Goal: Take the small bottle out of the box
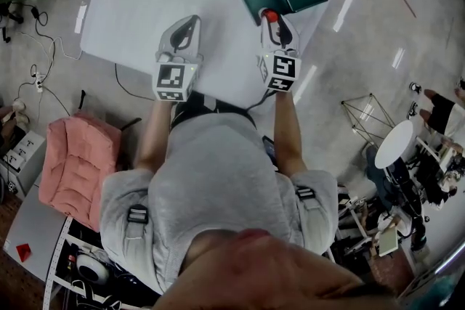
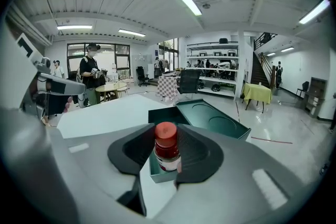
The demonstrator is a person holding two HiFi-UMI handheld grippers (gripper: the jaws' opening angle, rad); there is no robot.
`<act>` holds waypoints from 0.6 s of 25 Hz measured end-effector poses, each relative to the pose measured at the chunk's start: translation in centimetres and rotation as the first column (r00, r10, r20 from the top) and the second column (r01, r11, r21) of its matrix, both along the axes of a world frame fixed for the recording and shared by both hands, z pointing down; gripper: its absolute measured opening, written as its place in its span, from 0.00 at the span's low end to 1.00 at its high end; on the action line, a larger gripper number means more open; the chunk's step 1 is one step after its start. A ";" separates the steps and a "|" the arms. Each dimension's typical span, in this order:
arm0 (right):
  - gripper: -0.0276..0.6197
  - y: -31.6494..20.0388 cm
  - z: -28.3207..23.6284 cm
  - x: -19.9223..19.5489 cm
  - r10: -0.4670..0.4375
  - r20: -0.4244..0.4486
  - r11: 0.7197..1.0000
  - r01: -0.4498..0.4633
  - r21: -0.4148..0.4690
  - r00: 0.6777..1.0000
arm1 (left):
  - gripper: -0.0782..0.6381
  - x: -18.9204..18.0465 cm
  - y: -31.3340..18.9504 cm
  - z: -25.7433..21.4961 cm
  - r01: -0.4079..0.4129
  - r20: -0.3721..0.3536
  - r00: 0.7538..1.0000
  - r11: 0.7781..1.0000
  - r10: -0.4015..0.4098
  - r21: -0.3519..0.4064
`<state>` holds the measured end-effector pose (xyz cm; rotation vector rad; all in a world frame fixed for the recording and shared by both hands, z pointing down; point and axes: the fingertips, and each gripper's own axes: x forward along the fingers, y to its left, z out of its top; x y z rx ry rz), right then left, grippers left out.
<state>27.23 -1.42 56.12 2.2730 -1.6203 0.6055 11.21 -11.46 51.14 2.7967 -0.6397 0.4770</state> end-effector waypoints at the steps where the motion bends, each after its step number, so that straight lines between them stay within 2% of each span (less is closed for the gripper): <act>1: 0.25 0.0 -0.3 -0.1 0.001 -0.004 1.000 -0.001 0.005 1.000 | 0.13 -0.2 0.0 -0.2 0.002 -0.003 1.000 1.000 -0.002 0.003; 15: 0.25 -0.8 -5.3 -3.4 -0.040 -0.063 0.996 0.045 0.079 0.997 | 0.13 -4.5 0.4 -3.5 0.051 -0.051 0.998 0.998 -0.048 0.048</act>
